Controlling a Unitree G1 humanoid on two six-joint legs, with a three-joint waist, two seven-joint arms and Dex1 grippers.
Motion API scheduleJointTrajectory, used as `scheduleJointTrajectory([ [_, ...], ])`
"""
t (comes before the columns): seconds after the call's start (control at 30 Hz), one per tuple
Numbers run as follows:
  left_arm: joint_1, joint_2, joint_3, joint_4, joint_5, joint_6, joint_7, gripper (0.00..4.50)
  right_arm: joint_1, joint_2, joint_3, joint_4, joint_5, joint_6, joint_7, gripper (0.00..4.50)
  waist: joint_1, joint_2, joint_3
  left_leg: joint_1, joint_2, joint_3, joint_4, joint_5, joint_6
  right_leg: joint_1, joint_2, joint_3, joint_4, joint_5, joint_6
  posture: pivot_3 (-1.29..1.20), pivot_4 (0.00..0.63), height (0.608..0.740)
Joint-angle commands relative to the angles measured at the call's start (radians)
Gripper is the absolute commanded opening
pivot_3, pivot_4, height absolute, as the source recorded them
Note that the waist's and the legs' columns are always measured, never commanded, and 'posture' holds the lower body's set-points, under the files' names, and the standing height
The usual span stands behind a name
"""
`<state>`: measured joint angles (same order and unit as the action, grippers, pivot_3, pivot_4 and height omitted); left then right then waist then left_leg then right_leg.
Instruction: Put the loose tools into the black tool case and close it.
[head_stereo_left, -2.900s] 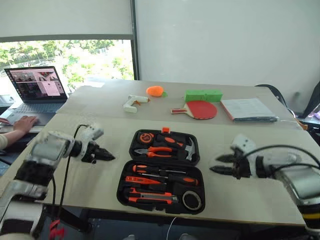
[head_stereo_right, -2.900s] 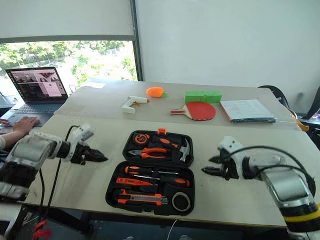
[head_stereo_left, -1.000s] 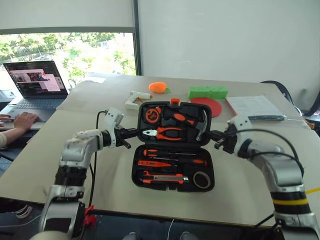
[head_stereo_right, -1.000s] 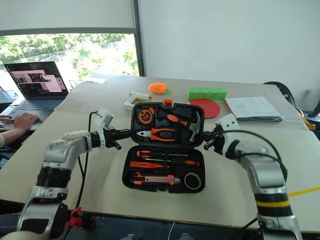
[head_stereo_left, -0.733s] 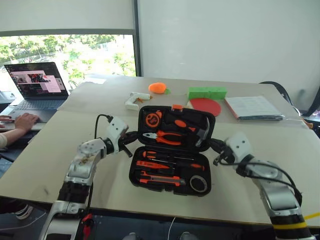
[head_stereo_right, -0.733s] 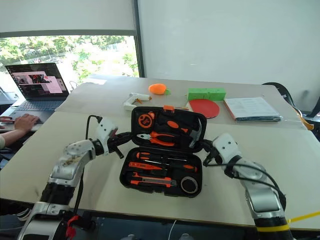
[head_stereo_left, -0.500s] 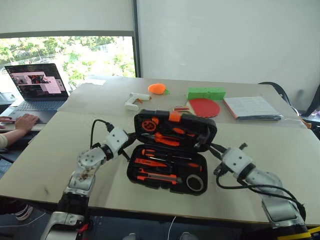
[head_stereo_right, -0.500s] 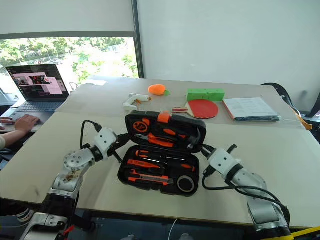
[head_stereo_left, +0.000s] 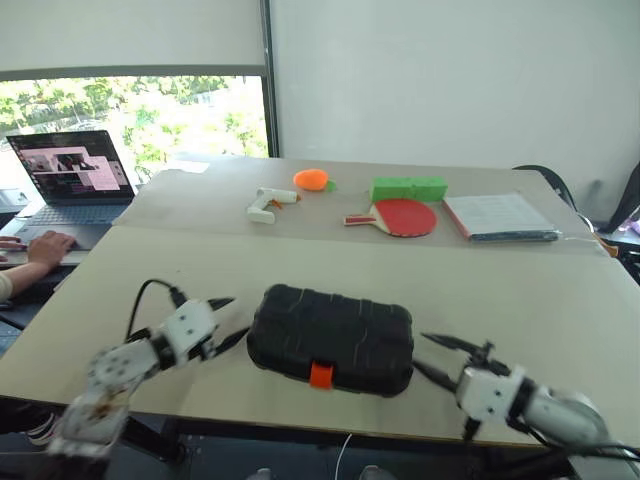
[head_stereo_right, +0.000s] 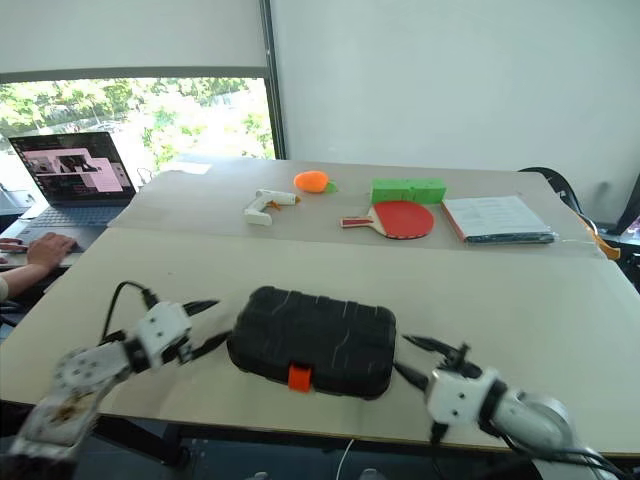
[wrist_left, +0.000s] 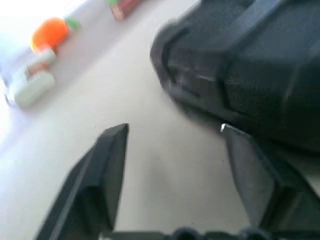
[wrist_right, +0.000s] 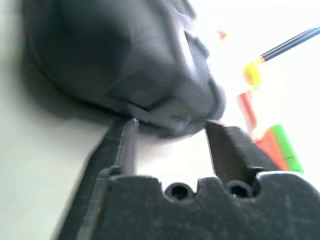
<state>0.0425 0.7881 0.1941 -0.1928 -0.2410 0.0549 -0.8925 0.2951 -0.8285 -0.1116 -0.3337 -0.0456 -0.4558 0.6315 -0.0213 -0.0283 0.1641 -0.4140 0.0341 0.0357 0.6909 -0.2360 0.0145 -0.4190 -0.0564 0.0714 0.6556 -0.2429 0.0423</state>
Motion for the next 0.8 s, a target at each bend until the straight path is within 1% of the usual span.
scheduleJointTrajectory([
  [0.03,0.106,0.147,0.116,-0.111,-0.143,0.198,-0.154,4.46,0.122,-0.052,-0.097,-0.169,0.187,0.134,0.098,3.79,0.002,-0.001,0.000,0.003,0.001,0.001,0.000,0.000,0.000,0.002,-0.001,0.000,0.000,-0.002,-0.001,0.00,0.150,0.736],
  [0.07,0.126,0.184,0.133,-0.113,-0.166,0.240,-0.184,4.46,0.152,-0.063,-0.110,-0.204,0.231,0.178,0.119,3.79,0.003,-0.001,0.000,0.008,0.002,0.001,-0.001,0.000,0.000,0.007,-0.002,-0.001,-0.001,-0.005,-0.004,0.00,0.150,0.736],
  [0.13,0.061,0.247,0.103,-0.029,-0.173,0.301,-0.225,4.46,0.217,-0.100,-0.127,-0.290,0.348,0.296,0.175,3.79,0.009,-0.001,0.001,0.019,0.002,0.001,-0.003,0.000,0.000,0.017,-0.003,-0.001,-0.002,-0.014,-0.002,0.00,0.150,0.736],
  [0.17,-0.034,0.257,0.054,0.045,-0.154,0.310,-0.240,4.46,0.241,-0.122,-0.128,-0.338,0.418,0.366,0.199,3.79,0.012,-0.001,0.001,0.021,0.002,0.001,-0.004,0.000,-0.001,0.017,-0.004,-0.001,-0.002,-0.015,-0.002,0.00,0.150,0.736],
  [0.2,-0.134,0.247,0.007,0.112,-0.135,0.284,-0.260,4.20,0.256,-0.139,-0.125,-0.373,0.469,0.410,0.223,3.53,0.019,0.000,0.001,0.023,0.002,0.001,-0.005,0.000,-0.001,0.016,-0.004,-0.002,-0.003,-0.015,-0.002,0.00,0.150,0.736],
  [0.23,-0.201,0.235,-0.025,0.154,-0.123,0.262,-0.276,3.93,0.261,-0.147,-0.126,-0.395,0.499,0.440,0.237,3.27,0.026,-0.001,0.001,0.025,0.001,0.001,-0.005,0.000,-0.001,0.017,-0.004,-0.002,-0.003,-0.015,-0.002,0.00,0.150,0.736],
  [0.27,-0.310,0.208,-0.079,0.227,-0.095,0.238,-0.295,3.84,0.263,-0.163,-0.116,-0.416,0.525,0.479,0.255,3.18,0.030,-0.003,0.001,0.024,0.001,0.001,-0.005,0.000,-0.001,0.017,-0.004,-0.002,-0.003,-0.015,-0.002,0.00,0.150,0.736],
  [0.3,-0.400,0.182,-0.122,0.293,-0.071,0.214,-0.315,3.58,0.254,-0.171,-0.105,-0.430,0.535,0.508,0.264,2.92,0.033,-0.003,0.000,0.024,0.001,0.003,-0.006,0.000,-0.001,0.016,-0.003,-0.003,-0.004,-0.015,-0.002,0.00,0.150,0.736],
  [0.33,-0.461,0.165,-0.152,0.342,-0.053,0.199,-0.331,3.16,0.246,-0.175,-0.099,-0.440,0.542,0.531,0.269,2.52,0.034,-0.005,-0.001,0.024,0.000,0.005,-0.006,0.000,-0.001,0.018,-0.002,-0.003,-0.006,-0.015,-0.002,0.00,0.150,0.736],
  [0.4,-0.644,0.083,-0.235,0.505,0.016,0.135,-0.345,2.41,0.184,-0.173,-0.042,-0.440,0.533,0.584,0.265,1.72,0.033,-0.008,-0.003,0.021,-0.001,0.007,-0.006,0.000,0.000,0.021,-0.001,-0.003,-0.008,-0.013,-0.001,0.00,0.150,0.736],
  [0.43,-0.715,0.046,-0.269,0.575,0.047,0.096,-0.354,2.32,0.148,-0.166,-0.012,-0.435,0.526,0.606,0.260,1.63,0.031,-0.009,-0.003,0.020,-0.001,0.007,-0.007,-0.001,0.000,0.021,-0.001,-0.003,-0.009,-0.009,0.004,0.00,0.150,0.736],
  [0.47,-0.763,0.020,-0.292,0.629,0.069,0.064,-0.364,1.92,0.122,-0.160,0.008,-0.431,0.520,0.623,0.257,1.20,0.030,-0.011,-0.004,0.017,-0.002,0.007,-0.007,-0.002,0.001,0.019,-0.001,-0.003,-0.010,-0.007,0.001,0.00,0.150,0.736],
  [0.5,-0.821,-0.018,-0.323,0.695,0.096,0.019,-0.382,1.62,0.076,-0.147,0.042,-0.417,0.506,0.641,0.251,0.92,0.029,-0.011,-0.004,0.013,-0.002,0.007,-0.007,-0.002,0.002,0.015,0.000,-0.003,-0.010,-0.006,0.001,0.00,0.150,0.736],
  [0.53,-0.870,-0.051,-0.348,0.754,0.120,-0.021,-0.394,1.28,0.037,-0.136,0.071,-0.404,0.495,0.659,0.246,0.51,0.028,-0.011,-0.004,0.009,-0.003,0.007,-0.007,-0.002,0.002,0.012,0.000,-0.002,-0.010,-0.006,0.001,0.00,0.150,0.736],
  [0.57,-0.920,-0.089,-0.370,0.812,0.144,-0.053,-0.392,1.15,0.001,-0.128,0.102,-0.388,0.478,0.670,0.247,0.37,0.025,-0.011,-0.004,0.008,-0.003,0.006,-0.007,-0.002,0.002,0.011,0.000,-0.002,-0.010,-0.006,0.001,0.00,0.150,0.736],
  [0.6,-0.963,-0.122,-0.387,0.868,0.162,-0.083,-0.394,0.61,-0.030,-0.120,0.131,-0.375,0.460,0.681,0.249,0.00,0.026,-0.012,-0.004,0.006,-0.003,0.006,-0.007,-0.004,0.004,0.010,0.001,-0.002,-0.010,-0.006,0.001,0.00,0.150,0.736],
  [0.63,-1.002,-0.156,-0.400,0.921,0.180,-0.113,-0.389,0.39,-0.057,-0.113,0.158,-0.358,0.440,0.690,0.254,0.00,0.029,-0.012,-0.004,0.005,-0.003,0.005,-0.007,-0.004,0.004,0.009,0.001,-0.003,-0.011,-0.006,0.001,0.00,0.150,0.736],
  [0.67,-1.034,-0.185,-0.410,0.967,0.197,-0.144,-0.382,0.03,-0.079,-0.106,0.181,-0.345,0.421,0.692,0.261,0.00,0.030,-0.012,-0.004,0.002,-0.004,0.005,-0.007,-0.004,0.004,0.006,0.001,-0.003,-0.011,-0.006,0.001,0.00,0.150,0.736],
  [0.8,-1.121,-0.288,-0.435,1.091,0.243,-0.222,-0.375,0.03,-0.146,-0.087,0.245,-0.307,0.384,0.717,0.280,0.00,0.028,-0.013,-0.004,-0.008,-0.004,0.005,-0.005,-0.004,0.004,-0.003,0.001,-0.002,-0.010,-0.005,0.002,0.00,0.150,0.736],
])
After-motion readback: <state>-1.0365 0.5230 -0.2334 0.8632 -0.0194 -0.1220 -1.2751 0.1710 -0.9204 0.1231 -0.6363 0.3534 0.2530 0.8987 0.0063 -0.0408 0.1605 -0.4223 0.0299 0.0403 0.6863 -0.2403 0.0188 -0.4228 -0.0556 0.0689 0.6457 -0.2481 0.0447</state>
